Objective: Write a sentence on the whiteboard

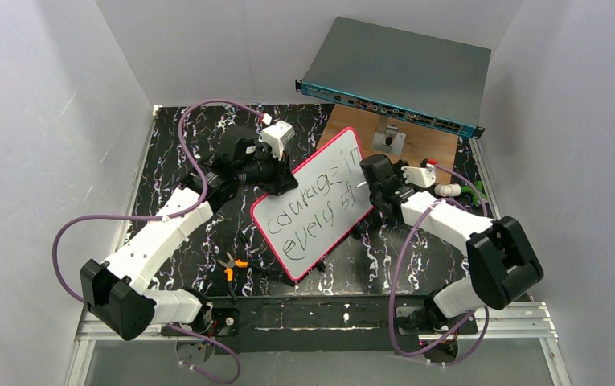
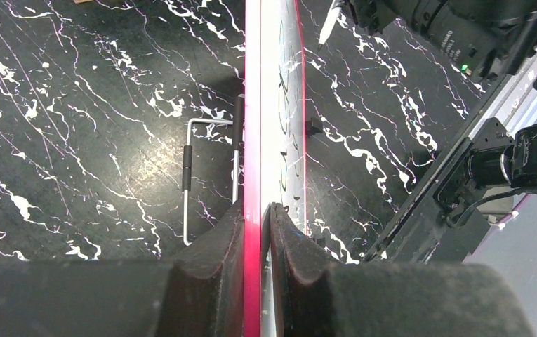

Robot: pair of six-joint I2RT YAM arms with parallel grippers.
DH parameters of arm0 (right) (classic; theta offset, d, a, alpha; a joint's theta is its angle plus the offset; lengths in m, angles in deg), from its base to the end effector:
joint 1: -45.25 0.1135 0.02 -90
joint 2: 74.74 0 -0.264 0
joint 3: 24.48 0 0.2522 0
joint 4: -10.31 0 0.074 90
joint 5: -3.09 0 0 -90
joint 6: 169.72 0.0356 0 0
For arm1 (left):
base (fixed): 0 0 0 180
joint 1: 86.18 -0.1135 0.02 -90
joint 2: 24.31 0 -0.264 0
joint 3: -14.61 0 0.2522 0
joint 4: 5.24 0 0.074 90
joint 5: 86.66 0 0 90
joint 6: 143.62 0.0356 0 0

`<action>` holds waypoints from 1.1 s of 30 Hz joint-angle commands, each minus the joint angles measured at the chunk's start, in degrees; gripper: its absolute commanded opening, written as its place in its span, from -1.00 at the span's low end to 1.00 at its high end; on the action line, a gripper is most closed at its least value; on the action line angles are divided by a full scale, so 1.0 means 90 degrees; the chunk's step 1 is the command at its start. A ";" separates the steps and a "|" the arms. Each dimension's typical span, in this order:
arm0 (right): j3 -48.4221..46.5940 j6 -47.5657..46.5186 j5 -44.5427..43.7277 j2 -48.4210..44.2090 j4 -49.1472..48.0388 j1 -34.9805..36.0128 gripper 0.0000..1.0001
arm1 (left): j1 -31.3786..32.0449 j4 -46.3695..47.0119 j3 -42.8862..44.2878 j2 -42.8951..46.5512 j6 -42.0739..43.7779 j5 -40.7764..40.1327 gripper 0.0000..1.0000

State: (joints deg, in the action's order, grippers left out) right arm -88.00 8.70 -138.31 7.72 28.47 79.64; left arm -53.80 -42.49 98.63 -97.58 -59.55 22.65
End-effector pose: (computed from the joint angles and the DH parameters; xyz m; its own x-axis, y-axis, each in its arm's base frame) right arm 0.2638 0.1468 0.2353 0.1482 0.8572 -0.4932 0.5021 0.3645 0.7843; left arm 0.2370 -0.1642 0.3654 -0.4528 0.1717 -0.8749 0.7124 0.6598 -0.2392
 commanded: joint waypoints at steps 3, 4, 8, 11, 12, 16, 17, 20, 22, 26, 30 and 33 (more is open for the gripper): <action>-0.0056 0.0221 -0.0323 0.0403 0.0067 -0.0174 -0.97 | -0.0014 0.0015 0.0219 0.0125 0.0418 -0.0298 -1.00; -0.0076 0.0221 -0.0324 0.0462 0.0067 -0.0205 -0.97 | -0.0014 -0.0004 0.0228 0.0125 0.0417 -0.0298 -1.00; -0.0154 0.0162 -0.0300 0.0623 0.0058 -0.0302 -0.97 | -0.0014 -0.0041 0.0237 0.0129 0.0420 -0.0300 -1.00; -0.0183 0.0089 -0.0263 0.0722 -0.0040 -0.0318 -0.97 | -0.0015 -0.0055 0.0214 0.0140 0.0421 -0.0300 -1.00; -0.0177 0.0055 -0.0233 0.0753 -0.0115 -0.0316 -0.97 | -0.0013 -0.0051 0.0204 0.0151 0.0417 -0.0302 -1.00; -0.0234 0.0049 -0.0215 0.0899 -0.0187 -0.0315 -0.97 | -0.0014 -0.0064 0.0172 0.0177 0.0403 -0.0300 -1.00; -0.0263 0.0058 -0.0217 0.0929 -0.0192 -0.0315 -0.97 | -0.0011 -0.0061 0.0163 0.0183 0.0399 -0.0295 -1.00; -0.0345 0.0072 -0.0233 0.1041 -0.0216 -0.0315 -0.97 | -0.0013 -0.0076 0.0142 0.0186 0.0396 -0.0299 -1.00; -0.0413 0.0092 -0.0219 0.1118 -0.0212 -0.0316 -0.97 | -0.0013 -0.0068 0.0125 0.0184 0.0399 -0.0300 -1.00; -0.0537 0.0120 -0.0242 0.1236 -0.0191 -0.0320 -0.97 | -0.0014 -0.0075 0.0120 0.0192 0.0405 -0.0301 -1.00; -0.0685 0.0254 -0.0312 0.1329 0.0019 -0.0358 -0.97 | -0.0015 -0.0061 0.0102 0.0183 0.0403 -0.0290 -1.00; -0.0777 0.0369 -0.0350 0.1382 0.0206 -0.0407 -0.97 | -0.0009 -0.0051 0.0089 0.0175 0.0396 -0.0282 -1.00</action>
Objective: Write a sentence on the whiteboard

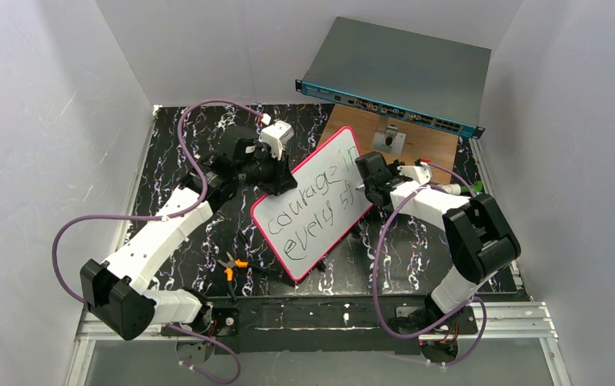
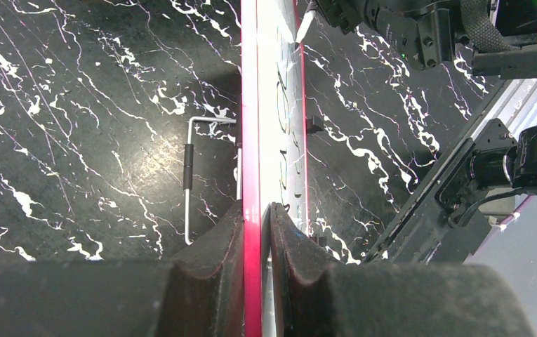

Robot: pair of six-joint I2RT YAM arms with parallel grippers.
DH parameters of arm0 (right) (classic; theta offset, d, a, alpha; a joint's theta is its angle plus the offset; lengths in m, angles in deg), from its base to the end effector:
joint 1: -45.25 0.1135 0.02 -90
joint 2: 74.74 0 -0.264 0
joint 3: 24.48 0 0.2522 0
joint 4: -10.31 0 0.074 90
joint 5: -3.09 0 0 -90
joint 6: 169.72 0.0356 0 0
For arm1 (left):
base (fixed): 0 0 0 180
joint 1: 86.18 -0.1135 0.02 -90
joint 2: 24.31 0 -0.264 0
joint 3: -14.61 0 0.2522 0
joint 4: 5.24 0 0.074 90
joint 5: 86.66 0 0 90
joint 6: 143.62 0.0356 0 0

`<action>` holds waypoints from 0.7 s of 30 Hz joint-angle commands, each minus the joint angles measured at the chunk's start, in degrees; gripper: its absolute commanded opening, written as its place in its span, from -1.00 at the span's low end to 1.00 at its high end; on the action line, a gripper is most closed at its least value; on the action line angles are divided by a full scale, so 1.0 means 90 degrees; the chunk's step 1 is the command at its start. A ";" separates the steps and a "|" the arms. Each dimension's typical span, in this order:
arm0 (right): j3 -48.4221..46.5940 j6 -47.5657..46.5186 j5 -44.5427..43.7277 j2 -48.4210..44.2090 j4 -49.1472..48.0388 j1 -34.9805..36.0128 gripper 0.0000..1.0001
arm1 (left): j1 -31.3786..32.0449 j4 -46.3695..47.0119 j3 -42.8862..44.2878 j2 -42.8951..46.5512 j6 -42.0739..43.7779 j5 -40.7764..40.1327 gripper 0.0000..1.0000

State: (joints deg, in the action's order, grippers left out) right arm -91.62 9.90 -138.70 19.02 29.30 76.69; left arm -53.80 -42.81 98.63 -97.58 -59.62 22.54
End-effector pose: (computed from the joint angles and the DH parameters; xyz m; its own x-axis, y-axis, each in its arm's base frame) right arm 0.2961 0.1482 0.1953 0.1423 0.8120 -0.5661 0.6106 0.3781 0.6958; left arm 0.2368 -0.1640 0.3648 -0.4577 0.1734 -0.8720 0.7096 0.6621 -0.2409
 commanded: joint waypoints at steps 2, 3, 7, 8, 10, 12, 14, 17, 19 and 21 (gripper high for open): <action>-0.0418 0.0236 -0.0326 0.0154 0.0133 -0.0108 -0.97 | -0.0014 -0.0011 0.0084 0.0161 0.0398 -0.0268 -1.00; -0.0443 0.0237 -0.0329 0.0163 0.0132 -0.0126 -0.97 | -0.0014 -0.0001 0.0089 0.0162 0.0402 -0.0268 -1.00; -0.0547 0.0214 -0.0308 0.0197 0.0141 -0.0200 -0.97 | -0.0014 0.0004 0.0089 0.0143 0.0394 -0.0250 -1.00; -0.0562 0.0204 -0.0304 0.0206 0.0132 -0.0210 -0.97 | -0.0014 0.0009 0.0093 0.0140 0.0391 -0.0249 -1.00; -0.0589 0.0151 -0.0288 0.0216 0.0091 -0.0212 -0.97 | -0.0014 0.0004 0.0089 0.0133 0.0390 -0.0249 -1.00; -0.0601 0.0088 -0.0224 0.0217 0.0038 -0.0212 -0.97 | -0.0013 0.0031 0.0109 0.0108 0.0383 -0.0244 -1.00; -0.0585 0.0078 -0.0159 0.0211 -0.0010 -0.0199 -0.97 | -0.0014 0.0043 0.0153 0.0060 0.0368 -0.0223 -1.00; -0.0531 0.0040 -0.0108 0.0201 -0.0051 -0.0124 -0.97 | -0.0014 0.0092 0.0214 -0.0022 0.0344 -0.0182 -1.00; -0.0461 0.0041 -0.0086 0.0175 -0.0085 -0.0078 -0.97 | -0.0014 0.0106 0.0262 -0.0064 0.0335 -0.0171 -1.00; -0.0367 0.0037 -0.0059 0.0137 -0.0187 -0.0031 -0.97 | -0.0014 0.0108 0.0269 -0.0092 0.0333 -0.0161 -1.00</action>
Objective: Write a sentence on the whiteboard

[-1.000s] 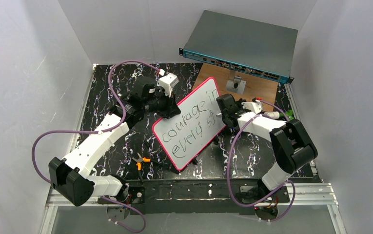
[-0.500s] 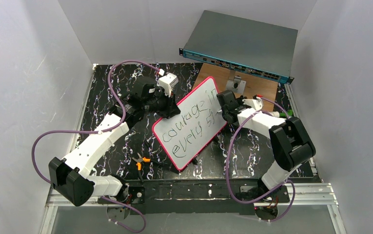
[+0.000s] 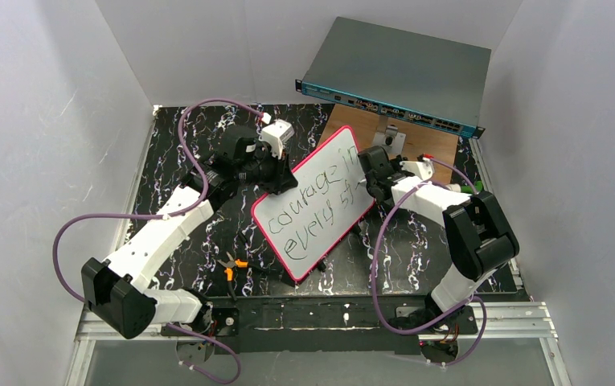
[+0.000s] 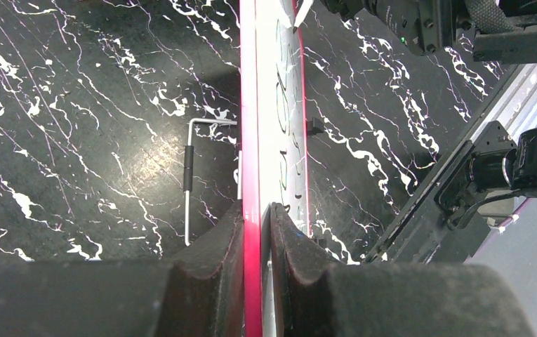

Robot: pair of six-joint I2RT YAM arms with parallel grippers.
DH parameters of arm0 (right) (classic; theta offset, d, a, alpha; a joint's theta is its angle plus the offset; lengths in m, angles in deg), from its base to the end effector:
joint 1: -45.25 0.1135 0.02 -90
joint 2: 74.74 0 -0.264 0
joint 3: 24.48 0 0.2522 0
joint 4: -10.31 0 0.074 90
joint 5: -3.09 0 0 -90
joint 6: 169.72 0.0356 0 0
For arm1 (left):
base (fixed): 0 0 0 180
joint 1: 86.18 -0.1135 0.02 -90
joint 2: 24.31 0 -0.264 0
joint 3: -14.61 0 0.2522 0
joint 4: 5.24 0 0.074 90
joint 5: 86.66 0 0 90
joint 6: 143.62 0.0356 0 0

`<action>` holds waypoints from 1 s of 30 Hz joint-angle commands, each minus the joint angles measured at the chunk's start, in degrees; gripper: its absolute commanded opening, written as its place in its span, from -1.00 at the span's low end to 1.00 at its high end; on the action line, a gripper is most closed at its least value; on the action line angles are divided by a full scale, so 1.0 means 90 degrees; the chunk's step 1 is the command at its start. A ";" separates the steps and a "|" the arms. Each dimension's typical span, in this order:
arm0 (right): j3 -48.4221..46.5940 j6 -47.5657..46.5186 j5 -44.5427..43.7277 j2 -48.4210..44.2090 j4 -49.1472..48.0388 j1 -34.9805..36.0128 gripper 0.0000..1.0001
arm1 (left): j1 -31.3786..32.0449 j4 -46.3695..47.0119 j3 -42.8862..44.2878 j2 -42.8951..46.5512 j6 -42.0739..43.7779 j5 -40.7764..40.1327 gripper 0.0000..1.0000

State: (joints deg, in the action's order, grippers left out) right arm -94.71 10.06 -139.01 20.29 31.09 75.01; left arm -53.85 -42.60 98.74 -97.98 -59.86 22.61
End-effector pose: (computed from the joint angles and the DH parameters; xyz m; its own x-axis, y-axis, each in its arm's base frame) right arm 0.3084 0.1440 0.2022 0.1722 0.8060 -0.5663 0.6207 0.3576 0.6977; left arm 0.2385 -0.1649 0.3640 -0.4619 0.1709 -0.8703 0.7075 0.6628 -0.2454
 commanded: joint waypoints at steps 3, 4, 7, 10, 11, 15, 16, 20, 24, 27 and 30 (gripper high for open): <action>0.0057 -0.0008 0.0029 -0.0030 -0.0496 0.0215 -0.97 | -0.0009 0.0083 0.0261 -0.0041 0.0351 -0.0152 -1.00; 0.0076 -0.0042 0.0049 -0.0026 -0.0539 0.0227 -0.97 | -0.0009 0.0087 0.0251 -0.0038 0.0350 -0.0150 -1.00; 0.0085 -0.0081 0.0070 -0.0019 -0.0547 0.0269 -0.97 | -0.0009 0.0065 0.0248 -0.0031 0.0342 -0.0158 -1.00; 0.0160 -0.0065 0.0086 -0.0004 -0.0530 0.0277 -0.97 | -0.0009 0.0039 0.0286 -0.0029 0.0351 -0.0168 -1.00; 0.0186 -0.0022 0.0085 -0.0002 -0.0499 0.0278 -0.97 | -0.0009 0.0027 0.0295 -0.0028 0.0349 -0.0175 -1.00; 0.0342 0.0164 0.0076 -0.0016 -0.0284 0.0287 -0.97 | -0.0009 0.0015 0.0303 -0.0032 0.0351 -0.0178 -1.00; 0.0393 0.0179 0.0067 -0.0028 -0.0274 0.0288 -0.97 | -0.0008 0.0014 0.0301 -0.0029 0.0350 -0.0171 -1.00; 0.0626 0.0218 0.0031 -0.0074 -0.0272 0.0287 -0.97 | -0.0009 0.0014 0.0281 -0.0041 0.0343 -0.0158 -1.00; 0.0735 0.0249 -0.0080 -0.0084 -0.0263 0.0261 -0.97 | -0.0007 0.0016 0.0265 -0.0040 0.0342 -0.0125 -1.00; 0.0698 0.0259 -0.0202 -0.0084 -0.0294 0.0175 -0.97 | -0.0004 0.0014 0.0237 -0.0010 0.0341 -0.0119 -1.00; 0.0629 0.0102 -0.0198 -0.0080 -0.0514 -0.0001 -0.97 | 0.0000 -0.0012 0.0205 0.0025 0.0341 -0.0125 -1.00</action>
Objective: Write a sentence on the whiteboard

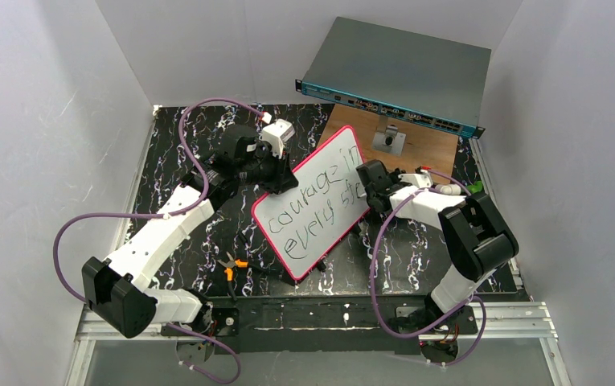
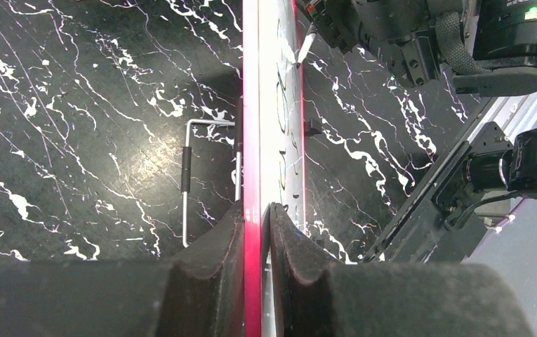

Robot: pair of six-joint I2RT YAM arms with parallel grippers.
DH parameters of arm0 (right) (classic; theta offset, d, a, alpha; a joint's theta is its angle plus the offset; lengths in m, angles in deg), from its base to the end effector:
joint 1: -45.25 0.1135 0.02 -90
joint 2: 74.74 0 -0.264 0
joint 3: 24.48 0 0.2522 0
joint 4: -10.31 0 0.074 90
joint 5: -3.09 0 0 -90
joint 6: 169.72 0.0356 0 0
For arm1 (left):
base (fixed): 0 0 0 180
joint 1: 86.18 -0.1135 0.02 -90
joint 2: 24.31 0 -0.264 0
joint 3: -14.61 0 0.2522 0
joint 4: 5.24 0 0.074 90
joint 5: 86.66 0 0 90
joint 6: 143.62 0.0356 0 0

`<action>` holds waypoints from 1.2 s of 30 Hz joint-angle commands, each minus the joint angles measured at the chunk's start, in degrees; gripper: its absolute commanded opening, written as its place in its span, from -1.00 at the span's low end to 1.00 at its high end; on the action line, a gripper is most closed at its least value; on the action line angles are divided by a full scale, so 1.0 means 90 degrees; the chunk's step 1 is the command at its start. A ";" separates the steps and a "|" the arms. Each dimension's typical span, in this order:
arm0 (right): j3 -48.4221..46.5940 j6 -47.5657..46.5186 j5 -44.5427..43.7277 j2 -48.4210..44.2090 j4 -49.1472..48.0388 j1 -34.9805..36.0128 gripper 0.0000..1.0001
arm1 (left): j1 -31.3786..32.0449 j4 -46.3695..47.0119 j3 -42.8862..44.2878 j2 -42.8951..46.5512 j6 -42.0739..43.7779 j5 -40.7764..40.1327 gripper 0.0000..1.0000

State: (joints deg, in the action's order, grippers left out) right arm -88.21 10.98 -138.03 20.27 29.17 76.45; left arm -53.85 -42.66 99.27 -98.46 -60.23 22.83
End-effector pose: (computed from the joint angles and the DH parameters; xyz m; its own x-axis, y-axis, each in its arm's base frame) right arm 0.2884 0.1422 0.1716 0.1096 0.8002 -0.5897 0.6553 0.3879 0.6482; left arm 0.2402 -0.1661 0.3648 -0.4669 0.1671 -0.8684 0.7065 0.6611 -0.2526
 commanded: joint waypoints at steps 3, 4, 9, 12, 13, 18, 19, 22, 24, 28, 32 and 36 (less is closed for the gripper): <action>-0.0169 -0.0473 -0.0258 -0.0088 -0.0789 -0.0340 -0.97 | -0.0002 -0.0006 0.0120 0.0104 0.0382 -0.0144 -1.00; -0.0204 -0.0636 -0.0236 -0.0104 -0.0926 -0.0393 -0.97 | 0.0000 -0.0008 0.0105 0.0116 0.0371 -0.0142 -1.00; -0.0273 -0.0978 -0.0128 -0.0258 -0.1192 -0.0500 -0.97 | -0.0002 0.0007 0.0067 0.0152 0.0373 -0.0134 -1.00; -0.0113 -0.0961 -0.0028 -0.0562 -0.1187 -0.0486 -0.97 | -0.0001 0.0006 0.0068 0.0172 0.0375 -0.0163 -1.00; -0.0044 -0.0959 -0.0011 -0.0679 -0.1196 -0.0464 -0.97 | 0.0001 0.0009 0.0064 0.0172 0.0382 -0.0172 -1.00; 0.0161 -0.1178 0.0069 -0.1014 -0.1506 -0.0346 -0.97 | -0.0002 0.0055 0.0001 0.0200 0.0382 -0.0156 -1.00; 0.0141 -0.1183 0.0056 -0.0994 -0.1537 -0.0342 -0.97 | 0.0000 0.0067 -0.0005 0.0197 0.0368 -0.0154 -1.00; -0.0048 -0.1171 -0.0022 -0.0849 -0.1534 -0.0342 -0.97 | -0.0001 0.0073 -0.0025 0.0201 0.0373 -0.0144 -1.00; -0.0196 -0.1117 -0.0079 -0.0720 -0.1478 -0.0351 -0.97 | 0.0001 0.0070 0.0000 0.0208 0.0366 -0.0153 -1.00; -0.0461 -0.0830 -0.0189 -0.0452 -0.1226 -0.0370 -0.97 | 0.0006 0.0011 0.0056 0.0197 0.0368 -0.0153 -1.00; -0.0500 -0.0707 -0.0182 -0.0301 -0.1124 -0.0403 -0.97 | 0.0001 -0.0008 0.0085 0.0188 0.0368 -0.0149 -1.00; -0.0361 -0.0746 -0.0169 -0.0275 -0.1131 -0.0425 -0.97 | 0.0001 -0.0037 0.0081 0.0209 0.0373 -0.0172 -1.00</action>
State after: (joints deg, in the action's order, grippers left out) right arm -90.51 3.70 -137.50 17.53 18.33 73.00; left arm -53.80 -42.42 99.25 -98.46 -60.05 23.03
